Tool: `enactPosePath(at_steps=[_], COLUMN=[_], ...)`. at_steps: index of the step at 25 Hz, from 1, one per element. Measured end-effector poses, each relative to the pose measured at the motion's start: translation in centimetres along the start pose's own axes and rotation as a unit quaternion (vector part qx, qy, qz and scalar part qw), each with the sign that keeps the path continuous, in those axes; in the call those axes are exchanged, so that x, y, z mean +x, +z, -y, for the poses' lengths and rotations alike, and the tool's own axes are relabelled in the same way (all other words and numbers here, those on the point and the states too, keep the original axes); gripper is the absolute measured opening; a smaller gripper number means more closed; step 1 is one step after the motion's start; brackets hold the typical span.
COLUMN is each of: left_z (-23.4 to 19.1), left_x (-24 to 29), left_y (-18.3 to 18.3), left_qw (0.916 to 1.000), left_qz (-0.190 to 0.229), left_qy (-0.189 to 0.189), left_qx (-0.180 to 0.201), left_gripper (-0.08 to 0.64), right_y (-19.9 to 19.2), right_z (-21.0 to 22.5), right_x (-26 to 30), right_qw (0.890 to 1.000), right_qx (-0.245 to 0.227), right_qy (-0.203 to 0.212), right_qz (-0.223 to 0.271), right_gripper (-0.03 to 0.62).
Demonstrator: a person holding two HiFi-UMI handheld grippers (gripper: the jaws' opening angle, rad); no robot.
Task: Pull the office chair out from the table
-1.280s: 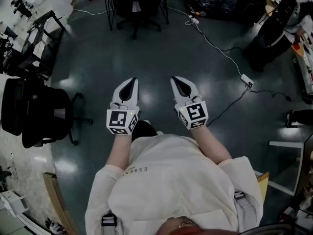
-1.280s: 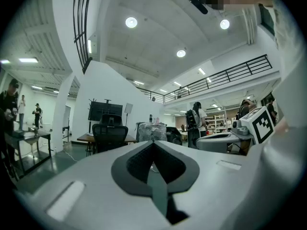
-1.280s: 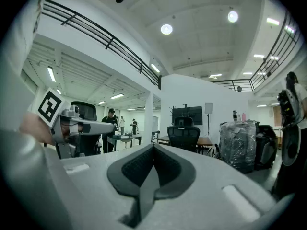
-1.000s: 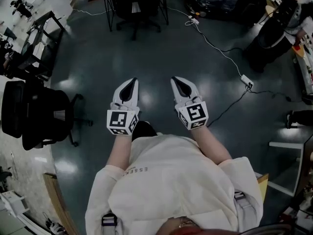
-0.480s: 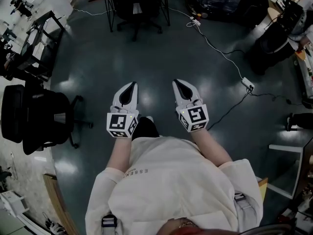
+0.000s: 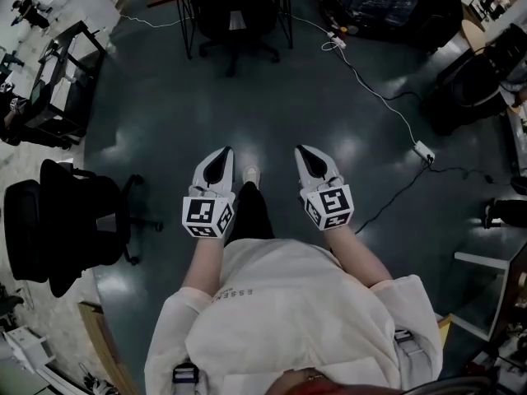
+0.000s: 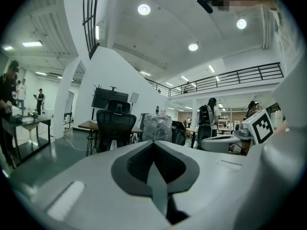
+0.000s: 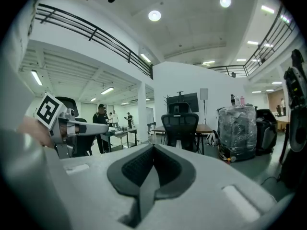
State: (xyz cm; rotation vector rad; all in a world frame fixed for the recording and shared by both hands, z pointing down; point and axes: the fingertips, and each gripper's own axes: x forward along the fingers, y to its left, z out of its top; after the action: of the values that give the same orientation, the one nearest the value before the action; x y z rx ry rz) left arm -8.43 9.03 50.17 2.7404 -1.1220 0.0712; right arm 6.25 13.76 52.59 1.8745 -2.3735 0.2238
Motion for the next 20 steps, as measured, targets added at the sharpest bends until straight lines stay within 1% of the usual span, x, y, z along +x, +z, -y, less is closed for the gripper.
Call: enactPosePath(at_steps=[3,7,10,12,14,16,18,20], left_z=[-3.9,-10.3,-15.1,-17.5,-19.3,-20.7,-21.6,-22.4], left_x=[3.9,9.6,14.0,16.5,18.8,21.0,23.0,24.7], left_y=[1.5,3.6,5.5,6.7,7.9,8.9,9.2,9.1], left_qw=[1.0000,0.9997,0.9994,0.9993,0.9994,0.9993,0.9992,0.9994], left_qz=[0.002,0.008,0.015,0.021,0.023,0.022,0.019,0.014], left_qy=[-0.003,-0.004,-0.010,-0.013,-0.014,-0.016,-0.019,-0.018], left_qx=[-0.005,-0.021,-0.029,-0.028,-0.022,-0.024,-0.030,-0.028], left_gripper=[0.015,0.015,0.015,0.015,0.015,0.015,0.015,0.015], right_y=[1.0,3.3,4.9,5.9,7.3,8.9,9.8,10.0], right_z=[1.5,4.3,6.5,7.4,8.3,9.3,10.3,11.1], right_x=[4.7,12.0,18.0,21.3,24.1,26.5,28.5,30.5], right_qw=[1.000,0.999,0.999,0.998,0.998,0.997,0.997,0.997], right_qx=[-0.004,-0.015,-0.030,-0.045,-0.056,-0.063,-0.070,-0.075], right_qy=[-0.007,-0.023,-0.034,-0.031,-0.029,-0.030,-0.028,-0.020], right_qz=[-0.013,-0.021,-0.029,-0.033,-0.027,-0.020,-0.018,-0.019], right_gripper=[-0.008,-0.008,-0.008,-0.008,-0.008,-0.008,-0.008,-0.008])
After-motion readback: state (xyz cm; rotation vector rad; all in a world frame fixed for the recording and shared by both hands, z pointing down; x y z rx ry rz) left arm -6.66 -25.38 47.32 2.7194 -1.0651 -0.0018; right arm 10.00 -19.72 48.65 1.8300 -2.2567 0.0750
